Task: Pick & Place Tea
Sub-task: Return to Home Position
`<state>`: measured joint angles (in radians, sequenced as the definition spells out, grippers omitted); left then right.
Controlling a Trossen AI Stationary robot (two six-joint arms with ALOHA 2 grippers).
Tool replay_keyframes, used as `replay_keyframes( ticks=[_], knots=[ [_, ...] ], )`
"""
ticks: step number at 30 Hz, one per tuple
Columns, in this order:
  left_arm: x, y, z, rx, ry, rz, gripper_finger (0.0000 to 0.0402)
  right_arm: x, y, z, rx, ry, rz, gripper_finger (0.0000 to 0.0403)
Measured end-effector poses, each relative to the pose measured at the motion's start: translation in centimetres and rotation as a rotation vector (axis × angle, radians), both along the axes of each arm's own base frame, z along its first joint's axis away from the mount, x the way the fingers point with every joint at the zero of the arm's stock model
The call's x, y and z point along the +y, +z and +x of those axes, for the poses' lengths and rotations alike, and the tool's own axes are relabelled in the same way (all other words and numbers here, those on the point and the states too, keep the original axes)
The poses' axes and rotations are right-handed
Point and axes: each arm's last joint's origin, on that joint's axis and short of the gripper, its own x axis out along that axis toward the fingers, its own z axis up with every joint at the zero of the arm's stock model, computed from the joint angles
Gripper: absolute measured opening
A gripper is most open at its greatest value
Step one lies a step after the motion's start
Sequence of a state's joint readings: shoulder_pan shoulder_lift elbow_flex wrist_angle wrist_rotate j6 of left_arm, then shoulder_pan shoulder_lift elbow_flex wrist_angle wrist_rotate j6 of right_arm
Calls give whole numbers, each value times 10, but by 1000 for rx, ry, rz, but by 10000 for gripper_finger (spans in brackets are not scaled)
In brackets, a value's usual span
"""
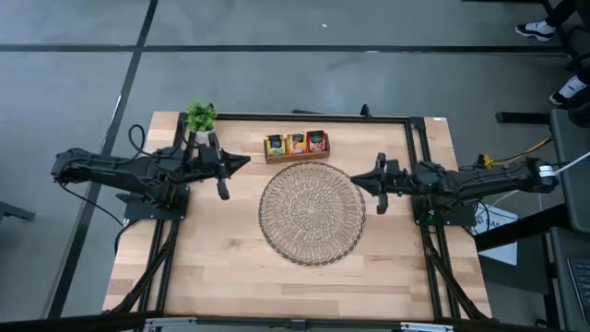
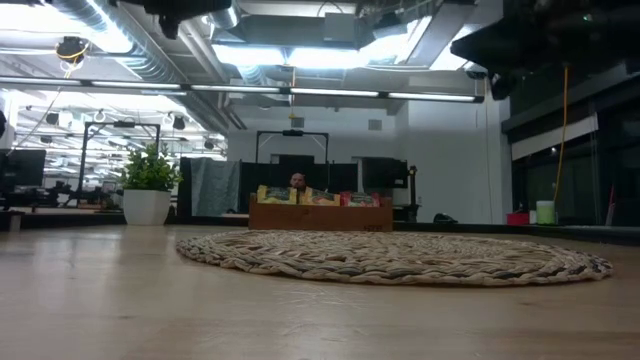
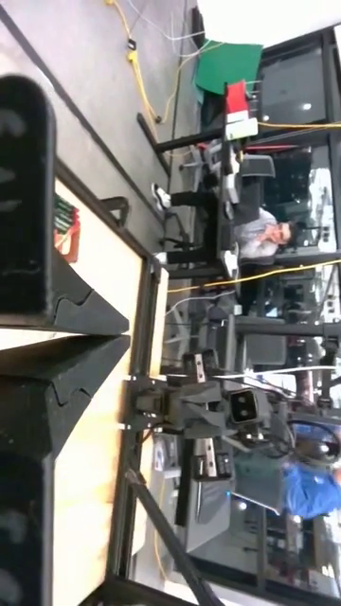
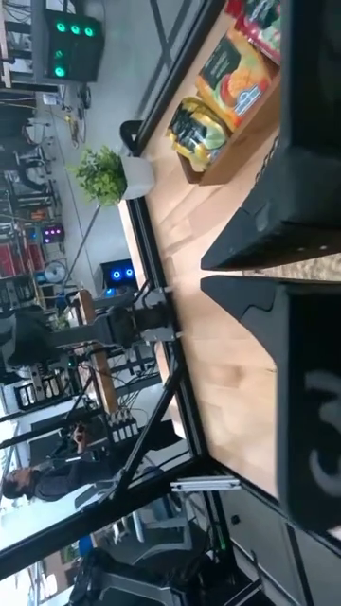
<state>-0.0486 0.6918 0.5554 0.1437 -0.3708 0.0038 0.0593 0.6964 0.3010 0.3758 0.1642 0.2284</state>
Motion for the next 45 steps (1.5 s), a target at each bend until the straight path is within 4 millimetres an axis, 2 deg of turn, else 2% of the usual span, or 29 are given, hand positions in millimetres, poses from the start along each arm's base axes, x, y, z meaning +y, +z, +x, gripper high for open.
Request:
replay_keyframes(
  ticks=[10, 18, 27, 38, 45],
  knots=[
    [0, -27, -2, -36, -5, 8, 10, -1, -21, -16, -5, 0, -30, 23],
    [1, -43, -14, -39, 9, 8, 7, -2, -31, -29, -24, -1, -54, 23],
    [2, -52, -31, -96, 10, 5, 11, -3, -41, -39, -21, -3, -55, 23],
    [2, -64, -43, -131, 11, 3, 9, -3, -42, -48, -10, -3, -76, 24],
    [3, -61, -48, -151, 15, 33, 8, -3, -43, -56, -8, 5, -76, 24]
  ],
)
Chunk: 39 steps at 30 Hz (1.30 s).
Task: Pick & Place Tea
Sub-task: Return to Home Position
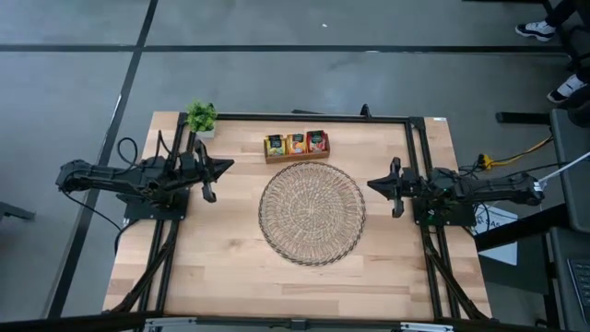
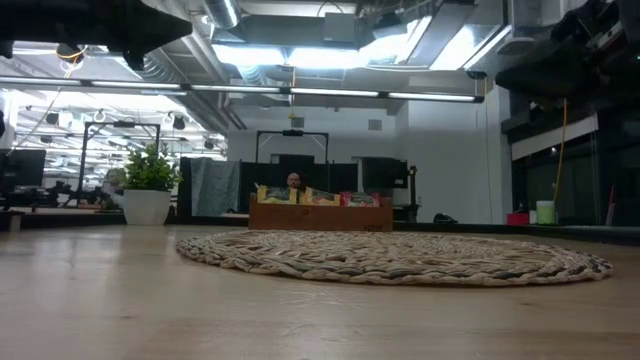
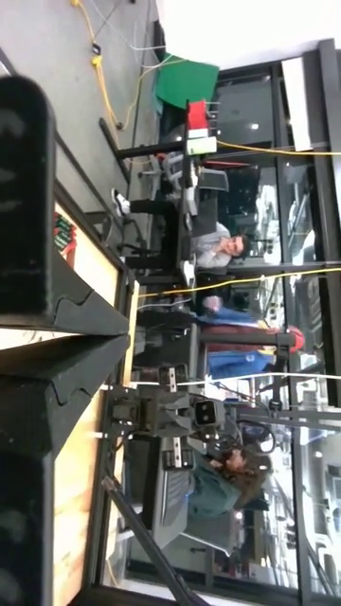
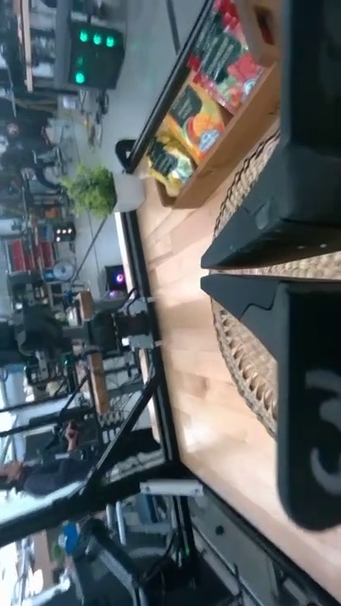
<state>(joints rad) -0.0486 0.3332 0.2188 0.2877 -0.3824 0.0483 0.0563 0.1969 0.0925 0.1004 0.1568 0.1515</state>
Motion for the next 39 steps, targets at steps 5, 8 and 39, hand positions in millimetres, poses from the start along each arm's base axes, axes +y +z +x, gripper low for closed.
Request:
replay_keyframes(
  ticks=[5, 8, 39],
  knots=[
    [0, 0, 0, -3, -1, -4, 7, 2, -2, -5, 17, 64, -2, 24],
    [0, 0, 0, 2, -13, -3, 10, 2, -2, -8, 11, 88, -3, 24],
    [-6, -6, 2, 58, -197, -3, 8, 5, -5, -14, 30, 212, -100, 23]
  ],
)
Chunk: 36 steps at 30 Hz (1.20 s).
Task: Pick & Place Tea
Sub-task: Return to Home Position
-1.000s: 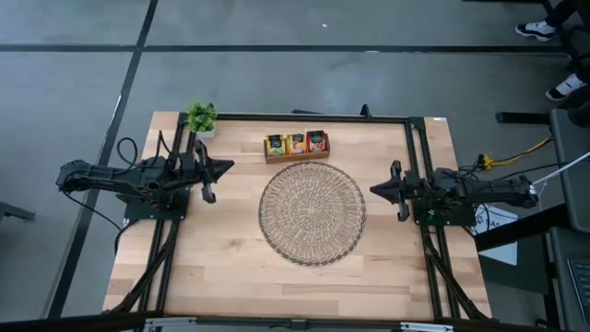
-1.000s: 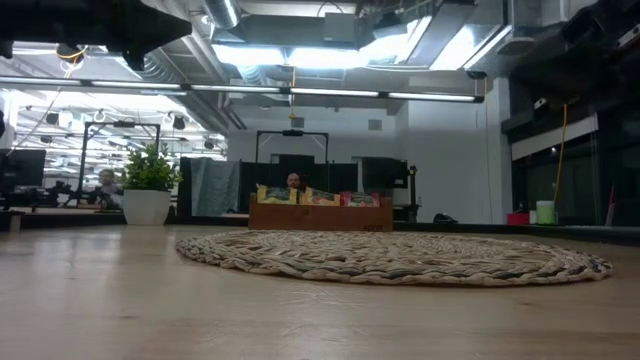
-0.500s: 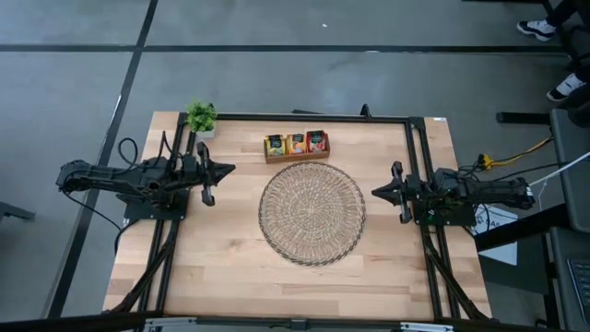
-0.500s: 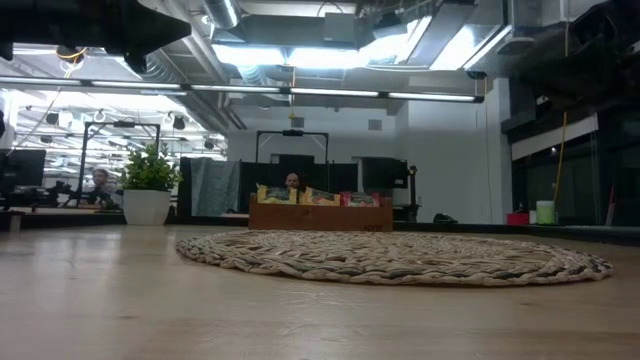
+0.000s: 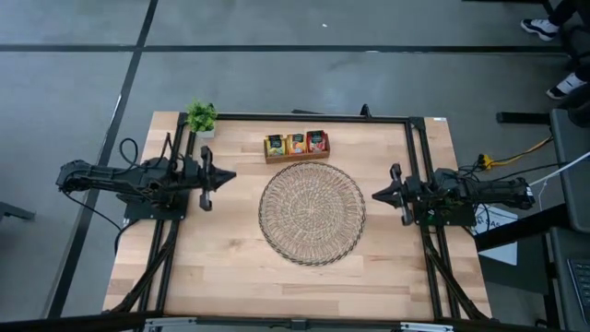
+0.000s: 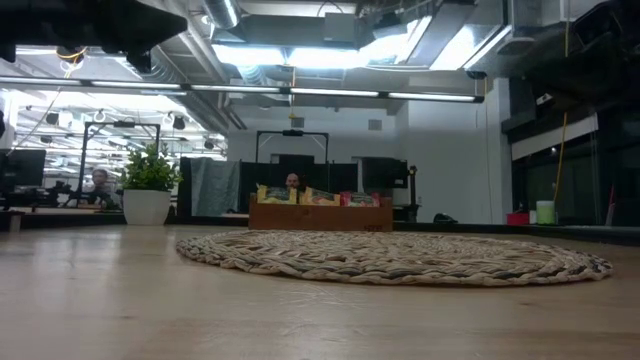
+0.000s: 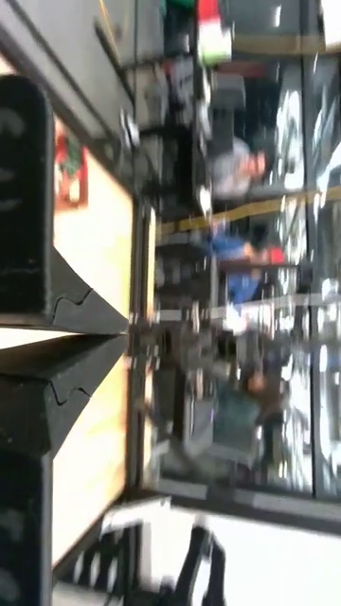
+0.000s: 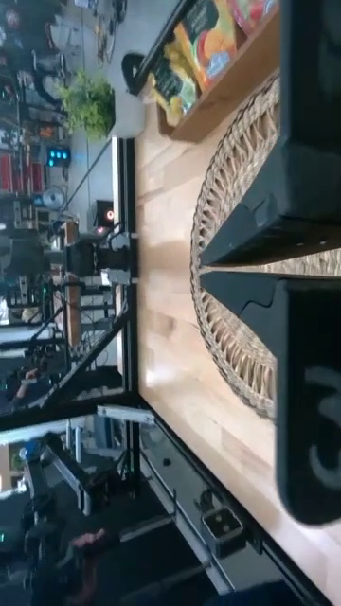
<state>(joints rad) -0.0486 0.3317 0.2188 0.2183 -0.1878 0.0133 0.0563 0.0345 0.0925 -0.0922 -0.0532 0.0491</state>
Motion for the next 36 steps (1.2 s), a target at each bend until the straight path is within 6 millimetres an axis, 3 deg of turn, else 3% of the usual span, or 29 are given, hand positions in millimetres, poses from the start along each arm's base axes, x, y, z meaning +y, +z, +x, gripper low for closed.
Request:
replay_keyframes(
  ticks=[3, 21, 36],
  knots=[
    [-2, -3, 0, 33, -69, -8, 6, 1, -2, 0, 16, 27, 2, 23],
    [-1, -2, -21, -1, -87, -17, 9, 1, -1, 0, 10, 28, -6, 23],
    [-1, -5, -22, 34, -81, 0, 9, 1, -1, 0, 15, 28, -9, 23]
  ],
)
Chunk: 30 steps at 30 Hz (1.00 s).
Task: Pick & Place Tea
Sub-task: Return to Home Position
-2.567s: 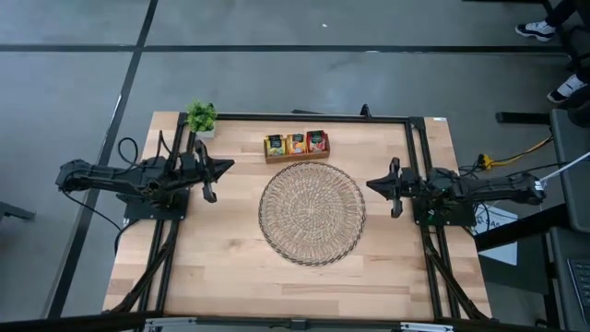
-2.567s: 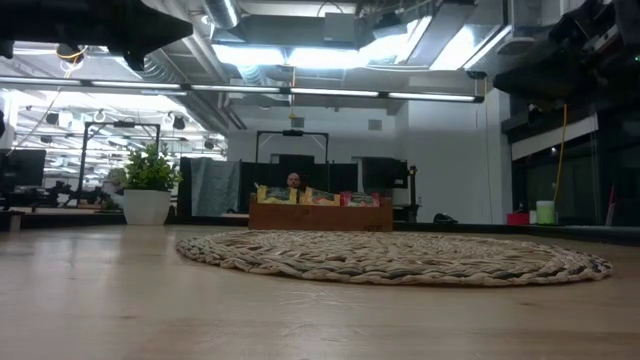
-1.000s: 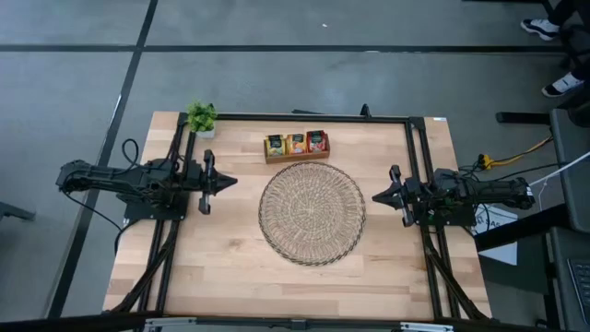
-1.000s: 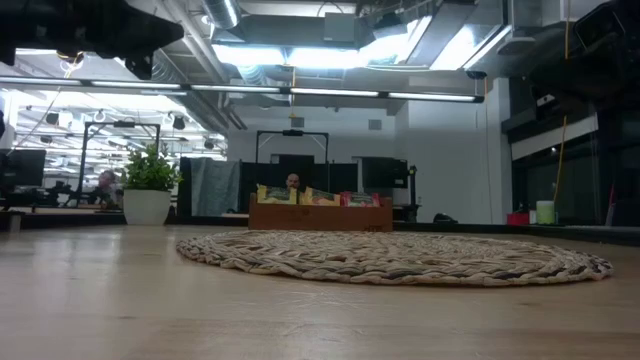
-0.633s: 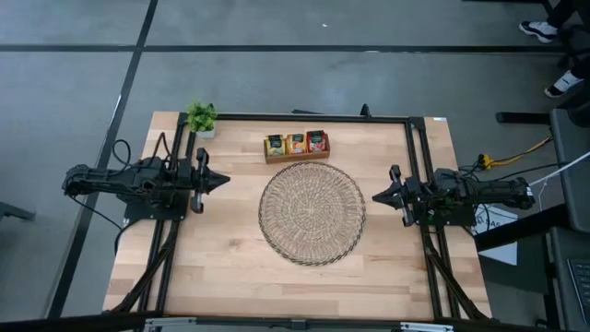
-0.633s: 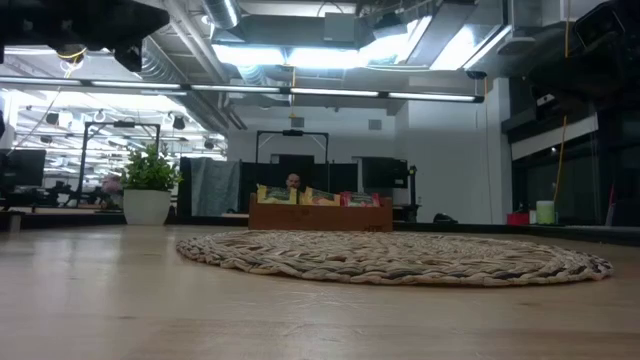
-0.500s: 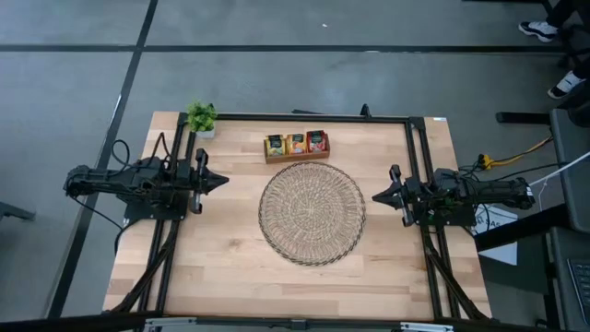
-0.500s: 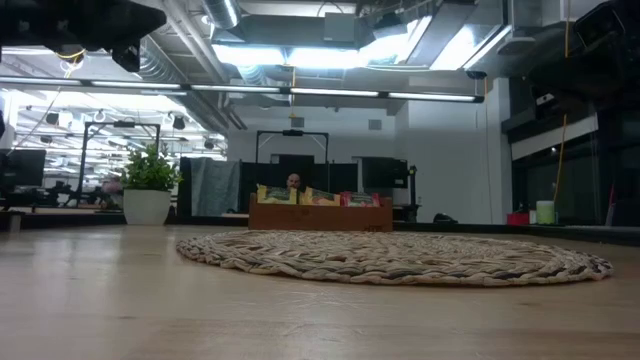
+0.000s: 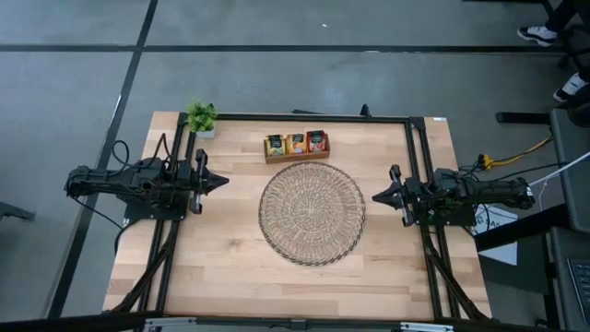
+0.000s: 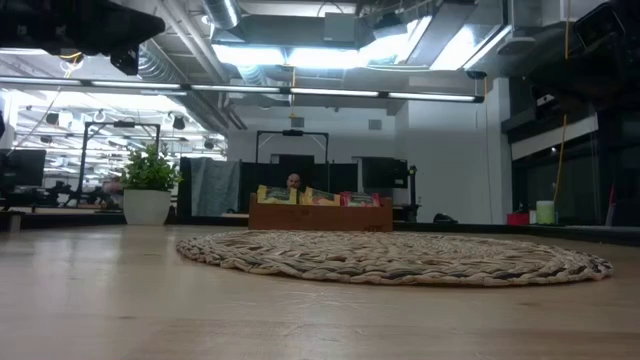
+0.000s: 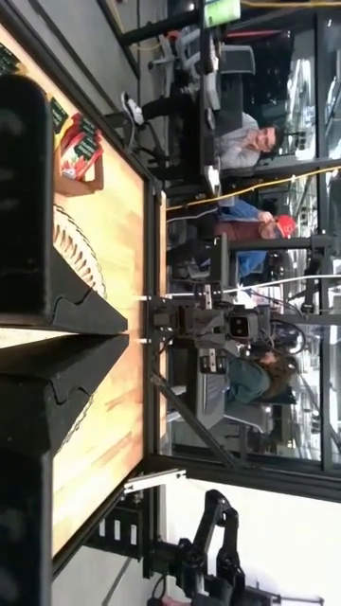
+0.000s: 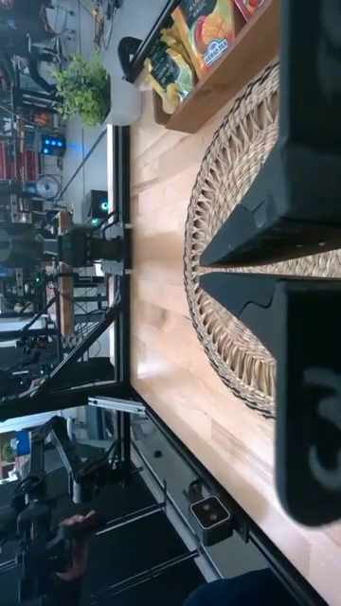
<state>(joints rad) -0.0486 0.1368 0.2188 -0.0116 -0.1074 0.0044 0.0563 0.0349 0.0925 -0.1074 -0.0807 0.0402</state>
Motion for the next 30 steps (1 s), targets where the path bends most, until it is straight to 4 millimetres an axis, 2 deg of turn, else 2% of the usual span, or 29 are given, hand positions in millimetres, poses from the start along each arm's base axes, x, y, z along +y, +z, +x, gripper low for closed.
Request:
replay_keyframes(
  ticks=[6, 11, 16, 23, 30],
  knots=[
    [-1, 0, 1, -45, -21, -2, 11, 0, 0, 0, -3, 0, -16, 23],
    [-1, -17, 6, -186, -24, -26, 8, 0, 0, 0, -3, 0, -20, 23],
    [-1, -27, 8, -155, -35, -46, 7, 0, 1, 0, -9, 1, -18, 23],
    [-1, -41, 10, -10, -19, -43, 12, 0, 1, 0, 1, -3, 46, 24],
    [0, -43, 10, -26, 8, -50, 10, 0, 1, 0, 1, -10, 64, 24]
  ],
)
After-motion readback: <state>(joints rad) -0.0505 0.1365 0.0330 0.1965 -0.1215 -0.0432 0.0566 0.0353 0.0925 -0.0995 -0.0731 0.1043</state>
